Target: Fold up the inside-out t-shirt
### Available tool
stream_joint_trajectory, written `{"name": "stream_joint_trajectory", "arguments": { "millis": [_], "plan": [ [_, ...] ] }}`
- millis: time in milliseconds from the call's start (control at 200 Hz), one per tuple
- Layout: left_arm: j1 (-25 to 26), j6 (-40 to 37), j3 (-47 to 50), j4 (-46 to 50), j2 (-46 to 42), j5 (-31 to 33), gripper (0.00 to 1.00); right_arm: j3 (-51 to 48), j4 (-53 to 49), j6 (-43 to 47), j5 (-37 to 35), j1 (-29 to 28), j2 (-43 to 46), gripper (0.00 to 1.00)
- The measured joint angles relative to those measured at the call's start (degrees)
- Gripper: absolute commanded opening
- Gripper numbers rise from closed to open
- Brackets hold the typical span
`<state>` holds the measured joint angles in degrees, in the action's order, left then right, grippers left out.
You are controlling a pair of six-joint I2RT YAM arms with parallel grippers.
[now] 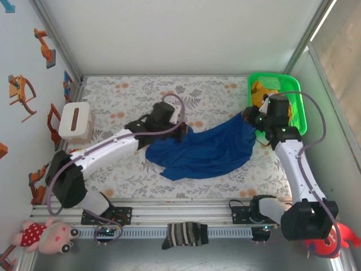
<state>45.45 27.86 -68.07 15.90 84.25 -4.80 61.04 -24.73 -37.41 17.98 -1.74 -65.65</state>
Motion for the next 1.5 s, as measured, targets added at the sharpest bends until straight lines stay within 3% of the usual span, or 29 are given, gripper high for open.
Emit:
{"name": "stream_joint_trajectory", "arguments": {
  "millis": [110, 260, 330, 401, 551, 761, 1257, 1502],
  "plan": [
    [-15.0, -1.9, -6.0, 1.9, -5.0, -3.3, 0.00, 14.6, -2.6, 1.1, 1.0, 3.1, -5.0, 0.00],
    [-37.7, -1.1, -21.6, 1.8, -6.6, -11.3, 0.00, 36.2, -4.1, 0.8, 3.8, 8.3, -10.9, 0.00],
    [-44.8, 1.1, -28.1, 1.4, -6.6, -16.6, 0.00, 43.6, -4.2, -0.2, 6.0, 9.4, -12.3, 0.00],
    [-48.8, 3.9, -32.8, -0.2, -6.6, -21.4, 0.00, 48.8, -3.8, -1.4, 8.3, 9.4, -12.8, 0.00],
    [-52.3, 8.9, -35.7, -3.3, -7.0, -27.9, 0.00, 50.7, -2.8, -4.2, 10.9, 9.4, -11.6, 0.00],
    [-54.2, 13.0, -32.3, -3.8, -8.0, -31.6, 0.00, 48.5, -3.0, -6.1, 11.6, 9.5, -10.3, 0.00],
    [-55.7, 20.2, -34.2, -5.2, -18.0, -34.0, 0.00, 57.9, -3.5, -8.7, 11.7, 10.3, -1.5, 0.00],
    [-55.8, 19.7, -21.8, -3.5, -15.9, -34.3, 0.00, 44.6, 2.8, -9.6, 14.5, 10.3, -4.7, 0.00]
  ]
}}
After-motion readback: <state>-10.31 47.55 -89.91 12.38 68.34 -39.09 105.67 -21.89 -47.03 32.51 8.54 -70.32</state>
